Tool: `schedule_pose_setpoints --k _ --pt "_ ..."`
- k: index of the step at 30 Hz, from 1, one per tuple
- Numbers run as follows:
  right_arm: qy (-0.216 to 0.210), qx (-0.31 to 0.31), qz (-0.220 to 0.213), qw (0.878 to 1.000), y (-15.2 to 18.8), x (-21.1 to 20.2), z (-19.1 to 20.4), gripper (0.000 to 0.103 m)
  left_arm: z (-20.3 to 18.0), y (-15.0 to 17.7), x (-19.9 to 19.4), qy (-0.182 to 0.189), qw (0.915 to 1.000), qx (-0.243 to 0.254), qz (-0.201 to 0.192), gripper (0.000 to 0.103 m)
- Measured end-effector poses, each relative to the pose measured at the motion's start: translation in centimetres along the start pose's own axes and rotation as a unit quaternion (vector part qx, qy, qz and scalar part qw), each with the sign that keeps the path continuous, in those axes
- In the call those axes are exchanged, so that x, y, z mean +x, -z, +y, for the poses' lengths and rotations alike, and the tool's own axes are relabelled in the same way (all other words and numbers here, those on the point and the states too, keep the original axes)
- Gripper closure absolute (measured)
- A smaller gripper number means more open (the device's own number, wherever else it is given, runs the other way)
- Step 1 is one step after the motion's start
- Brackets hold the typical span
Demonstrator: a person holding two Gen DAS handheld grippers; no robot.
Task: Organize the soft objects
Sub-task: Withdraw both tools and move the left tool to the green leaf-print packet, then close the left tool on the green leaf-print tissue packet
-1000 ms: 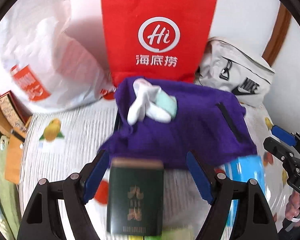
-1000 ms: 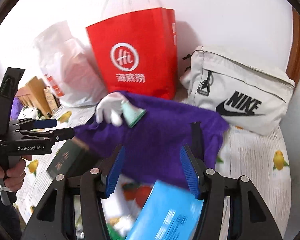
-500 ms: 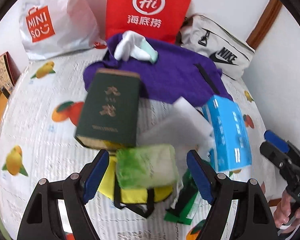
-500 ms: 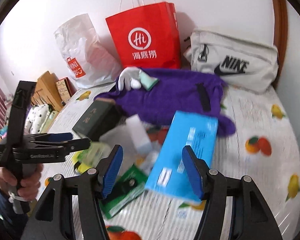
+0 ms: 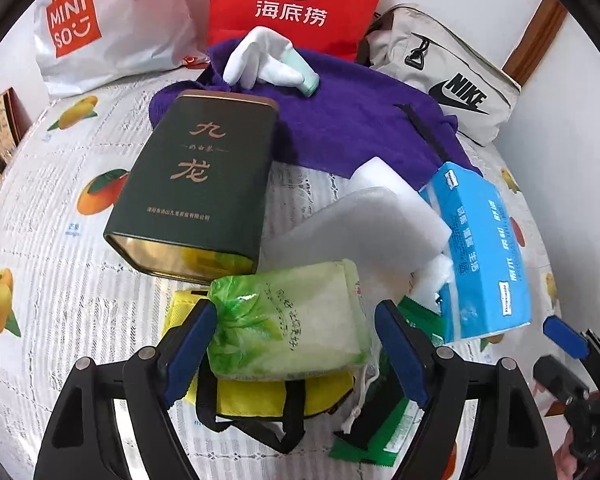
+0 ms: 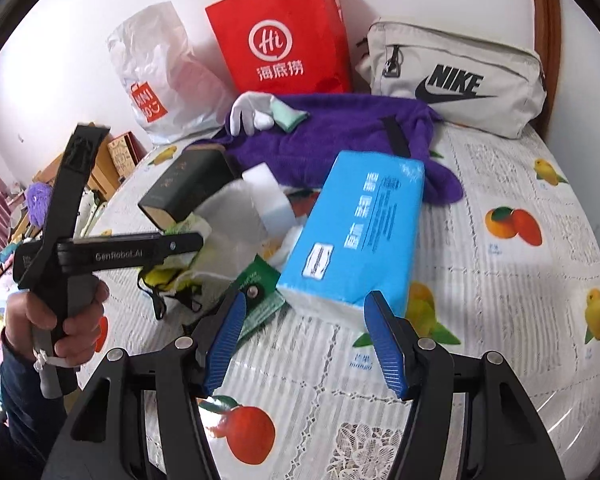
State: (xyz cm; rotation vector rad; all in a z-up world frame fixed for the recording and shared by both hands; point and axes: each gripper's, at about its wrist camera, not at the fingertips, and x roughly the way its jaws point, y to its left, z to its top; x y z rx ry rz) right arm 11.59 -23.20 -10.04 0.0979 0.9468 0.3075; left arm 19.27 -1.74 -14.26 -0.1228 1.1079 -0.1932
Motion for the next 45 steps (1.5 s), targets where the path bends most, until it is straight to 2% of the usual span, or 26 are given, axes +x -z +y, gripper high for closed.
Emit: schedule_pose_setpoints --k 4,6,9,11,13,15,21,24,27,29,30,31,40,45 --pt "0.001 -0.008 0.008 1.000 0.5 0.6 0.5 0.042 -0.1 0.1 -0.5 0.011 0.9999 0.011 -0.007 0.050" --pt "0.002 -0.010 0.012 1.000 0.6 0.8 0.8 0.042 -0.2 0.3 -0.9 0.020 0.9996 0.018 -0.010 0.053" --pt "-0.003 -0.014 0.014 1.000 0.6 1.1 1.3 0.042 -0.4 0.5 -1.2 0.007 0.9994 0.031 -0.013 0.053" --pt "-0.003 -0.017 0.017 1.000 0.5 1.5 1.6 0.042 -0.2 0.5 -1.3 0.008 0.9994 0.029 -0.014 0.047" --pt "-0.004 -0.021 0.020 1.000 0.6 1.7 1.8 0.042 0.2 0.5 -1.5 0.009 0.9994 0.023 -0.025 0.029" --pt "-0.003 -0.023 0.024 0.999 0.6 2.0 1.9 0.042 0.6 0.4 -1.5 -0.006 0.9990 0.021 -0.038 0.022" --pt "-0.011 -0.023 0.030 0.999 0.7 2.6 1.9 0.042 0.7 0.3 -0.2 0.000 0.9997 0.023 -0.014 0.021" --pt "-0.011 -0.022 0.034 0.999 0.7 2.9 1.8 0.042 -0.3 0.6 0.4 -0.009 0.9990 0.043 -0.008 0.021" --pt "-0.014 -0.018 0.035 0.999 0.7 3.0 1.7 0.042 -0.4 0.6 0.8 -0.008 0.9993 0.035 -0.004 0.022" --pt "-0.011 -0.019 0.037 0.999 0.7 3.0 1.7 0.042 -0.1 0.6 0.7 -0.001 0.9996 0.027 -0.007 0.023" --pt "-0.011 -0.019 0.038 0.999 0.7 3.1 1.7 0.042 0.0 0.6 0.5 0.003 0.9996 0.026 -0.010 0.029" --pt "-0.012 -0.019 0.039 0.999 0.7 3.1 1.7 0.042 0.1 0.6 0.3 0.008 0.9995 0.027 -0.012 0.031" --pt "-0.014 -0.022 0.045 0.999 0.7 3.6 2.8 0.042 0.4 0.8 -3.3 0.025 0.9980 0.037 -0.044 0.032" --pt "-0.022 -0.013 0.054 0.998 1.0 4.8 3.9 0.042 1.2 1.1 -4.9 0.001 0.9972 0.040 -0.064 0.032"
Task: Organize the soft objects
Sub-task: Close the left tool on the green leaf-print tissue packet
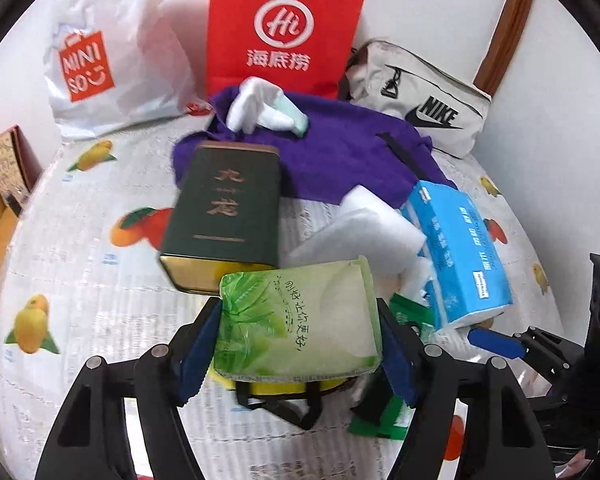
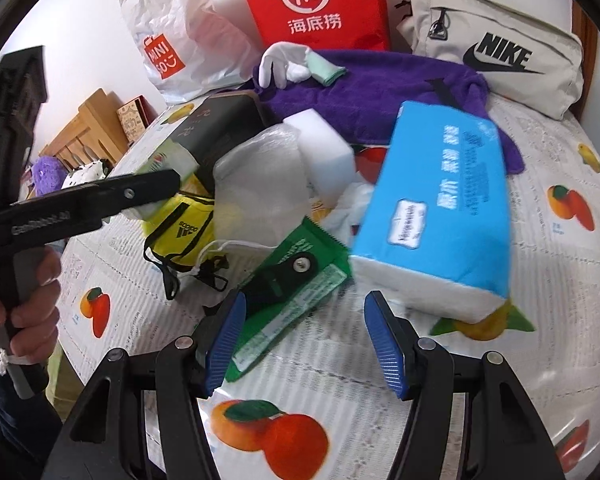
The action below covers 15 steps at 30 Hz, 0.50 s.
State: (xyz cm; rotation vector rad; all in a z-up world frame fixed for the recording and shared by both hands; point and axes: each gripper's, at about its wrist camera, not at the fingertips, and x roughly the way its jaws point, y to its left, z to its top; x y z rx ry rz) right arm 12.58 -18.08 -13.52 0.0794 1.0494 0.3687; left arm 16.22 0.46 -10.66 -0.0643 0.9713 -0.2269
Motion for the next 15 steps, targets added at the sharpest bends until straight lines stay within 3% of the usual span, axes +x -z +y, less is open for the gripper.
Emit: schedule_pose_setpoints --k 12,15 --pt "0.011 0.007 0.022 1.000 -0.1 3.8 3.3 0.042 4.3 1.4 -1.4 -0.001 0.9992 -0.038 -0.007 0.032" --pt "0.037 0.000 0.014 0.999 -0.2 4.4 4.0 0.043 5.4 1.9 -1.7 0.000 0.9987 -0.051 -0.008 0.032"
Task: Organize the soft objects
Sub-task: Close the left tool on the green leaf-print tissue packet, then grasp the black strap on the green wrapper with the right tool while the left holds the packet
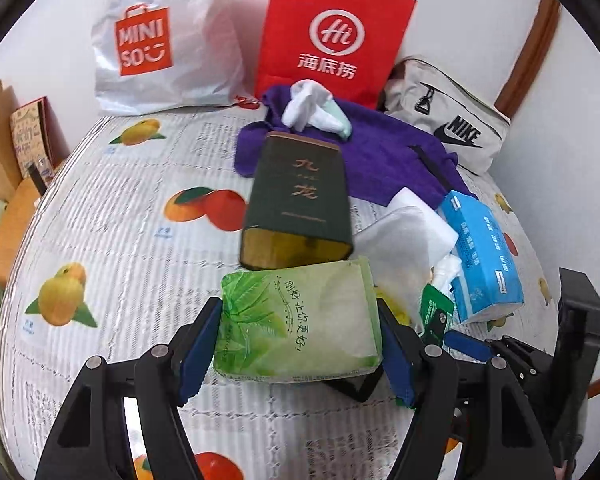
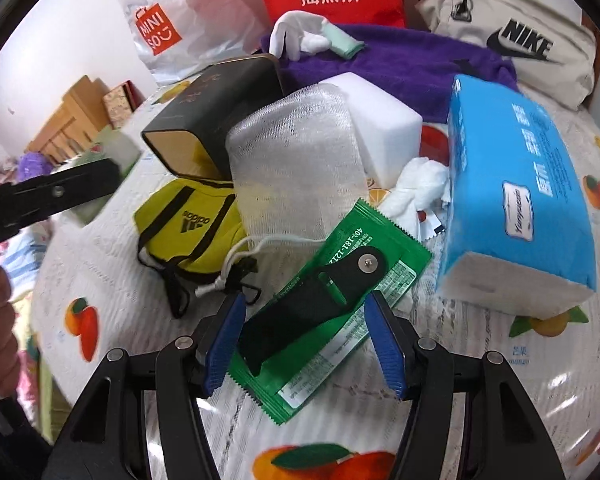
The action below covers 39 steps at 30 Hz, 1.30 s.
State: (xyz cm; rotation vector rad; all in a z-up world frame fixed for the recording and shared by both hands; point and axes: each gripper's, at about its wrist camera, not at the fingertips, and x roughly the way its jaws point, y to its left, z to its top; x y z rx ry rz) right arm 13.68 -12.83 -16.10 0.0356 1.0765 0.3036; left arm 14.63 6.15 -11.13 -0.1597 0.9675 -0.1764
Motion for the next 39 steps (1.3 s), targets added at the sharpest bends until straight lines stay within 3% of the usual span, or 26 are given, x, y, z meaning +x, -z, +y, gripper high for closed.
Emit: schedule_pose_setpoints --k 1,3,4,6,8,12,14,16,18,19,25,26,31,33,39 --pt "0.012 -0.012 -0.001 1.000 0.1 0.1 0.4 0.045 0.3 0.0 -0.1 0.000 1.0000 -0.004 -0.001 0.032" --pt "0.039 -0.039 -0.003 0.998 0.2 0.1 0.9 0.063 0.8 0.2 -0.4 0.003 0.9999 -0.013 -0.003 0.032" --pt "0.042 -0.043 -0.005 0.998 0.2 -0.2 0.7 0.067 0.9 0.2 -0.5 0.006 0.9998 -0.016 -0.005 0.032" --pt "0.023 -0.031 0.001 0.999 0.2 -0.6 -0.1 0.083 1.0 0.3 -0.6 0.011 0.9998 -0.017 -0.006 0.032" --pt "0.004 -0.024 0.010 1.000 0.3 -1.1 -1.0 0.092 0.9 0.4 -0.6 0.011 0.9998 -0.017 -0.007 0.032" --pt "0.030 -0.036 0.031 0.998 1.0 -1.3 -1.4 0.089 0.6 0.5 -0.5 0.016 0.9998 -0.011 -0.006 0.032" --pt "0.016 -0.025 0.027 0.999 1.1 -1.8 -1.5 0.088 0.4 0.6 -0.6 0.016 0.9998 -0.010 -0.007 0.032" --pt "-0.001 -0.018 0.018 1.000 1.1 -2.2 -1.2 0.078 0.2 0.7 -0.6 0.018 0.9998 -0.007 -0.005 0.032" --pt "-0.011 -0.019 0.013 1.000 1.0 -2.2 -0.7 0.052 0.1 0.7 -0.7 0.015 0.9999 -0.004 -0.004 0.032" --pt "-0.010 -0.022 0.012 1.000 0.9 -2.0 -0.3 0.048 0.1 0.7 -0.8 0.014 0.9999 -0.002 -0.005 0.032" --pt "0.021 -0.015 0.019 0.999 0.7 -0.2 0.7 0.046 0.3 0.9 -1.1 0.012 0.9999 -0.004 -0.007 0.032" --pt "0.026 -0.019 0.010 0.999 0.7 -0.2 1.0 0.047 0.4 0.9 -1.1 0.010 0.9999 -0.005 -0.007 0.032" --pt "0.036 -0.052 -0.004 0.998 0.9 -0.6 1.0 0.079 0.9 0.9 -1.3 0.008 0.9999 -0.011 -0.007 0.032" --pt "0.016 -0.050 0.009 0.999 0.8 -0.9 0.2 0.099 1.1 0.9 -1.4 0.009 0.9998 -0.015 -0.010 0.032" --pt "0.010 -0.039 0.032 0.999 1.0 -1.4 -0.7 0.094 1.1 1.0 -1.2 0.011 0.9998 -0.017 -0.006 0.032"
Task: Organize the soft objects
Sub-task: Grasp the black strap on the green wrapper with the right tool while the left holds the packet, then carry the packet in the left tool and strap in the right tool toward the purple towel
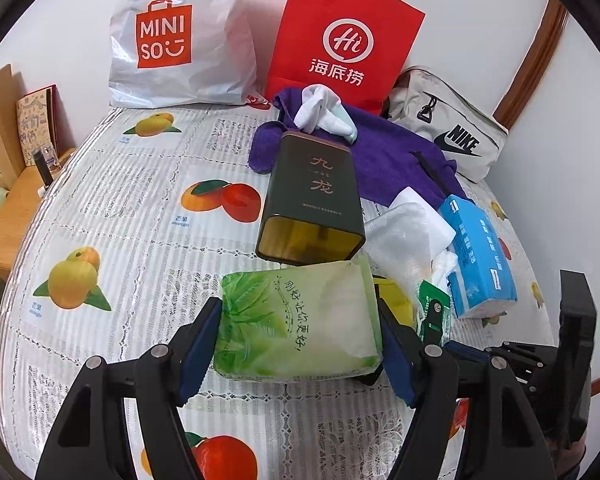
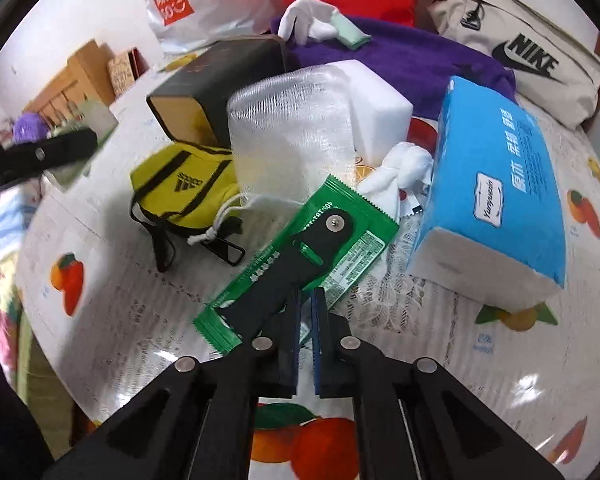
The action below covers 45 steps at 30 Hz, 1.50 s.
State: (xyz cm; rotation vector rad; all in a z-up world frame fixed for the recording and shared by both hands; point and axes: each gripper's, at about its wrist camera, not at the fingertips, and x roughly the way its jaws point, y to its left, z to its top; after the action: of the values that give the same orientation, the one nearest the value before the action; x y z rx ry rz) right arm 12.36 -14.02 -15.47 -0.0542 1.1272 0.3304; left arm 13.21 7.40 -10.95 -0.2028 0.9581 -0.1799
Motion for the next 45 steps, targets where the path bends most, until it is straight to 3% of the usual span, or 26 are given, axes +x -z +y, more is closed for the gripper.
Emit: schedule_pose_setpoints --k 1,3,5,8,11,14,18,25,27,30,32,36,45 --pt "-0.011 0.008 0.001 1.000 -0.1 0.0 0.0 0.091 0.0 0.0 0.0 0.001 1.0000 0.000 0.001 0.032" --pt "-0.018 0.014 -0.002 1.000 -0.2 0.0 0.2 0.067 -0.1 0.0 0.1 0.000 1.0000 0.002 0.003 0.032" --pt "-0.019 0.018 -0.006 1.000 -0.4 0.1 0.6 0.055 -0.2 0.0 0.0 -0.001 1.0000 0.005 0.002 0.032" --pt "-0.015 0.025 -0.004 1.000 -0.7 0.8 1.2 0.055 -0.1 -0.1 -0.2 0.004 1.0000 0.004 -0.001 0.032" --pt "0.029 -0.009 -0.022 0.999 -0.5 1.4 2.4 0.057 0.0 0.0 -0.1 0.004 1.0000 0.002 0.001 0.032" --pt "0.047 -0.045 -0.039 0.997 -0.1 1.4 3.0 0.073 0.1 0.0 -0.1 0.003 1.0000 0.001 0.003 0.032" --pt "0.005 -0.026 -0.032 0.999 -0.4 0.7 1.1 0.090 0.1 0.1 0.0 0.002 1.0000 0.001 0.004 0.032" --pt "0.012 -0.024 -0.008 1.000 -0.2 0.1 0.0 0.087 0.1 0.2 0.0 0.006 1.0000 0.001 0.004 0.032" --pt "0.002 -0.016 -0.005 1.000 -0.2 0.2 0.1 0.073 0.1 0.2 0.1 0.006 1.0000 0.000 0.005 0.032" --pt "0.010 -0.021 -0.011 1.000 -0.1 0.6 1.0 0.064 0.1 0.2 0.0 0.005 1.0000 0.002 0.005 0.032" --pt "0.026 -0.031 -0.017 0.999 0.1 0.9 1.8 0.066 0.1 0.2 0.0 0.004 1.0000 0.000 0.005 0.032" --pt "0.044 -0.039 -0.036 0.998 0.4 0.9 2.0 0.080 0.2 0.3 0.1 0.004 1.0000 -0.001 0.007 0.032" --pt "0.017 -0.031 -0.033 0.999 0.3 0.5 1.3 0.081 0.6 0.5 0.2 0.003 0.9999 -0.003 0.010 0.032"
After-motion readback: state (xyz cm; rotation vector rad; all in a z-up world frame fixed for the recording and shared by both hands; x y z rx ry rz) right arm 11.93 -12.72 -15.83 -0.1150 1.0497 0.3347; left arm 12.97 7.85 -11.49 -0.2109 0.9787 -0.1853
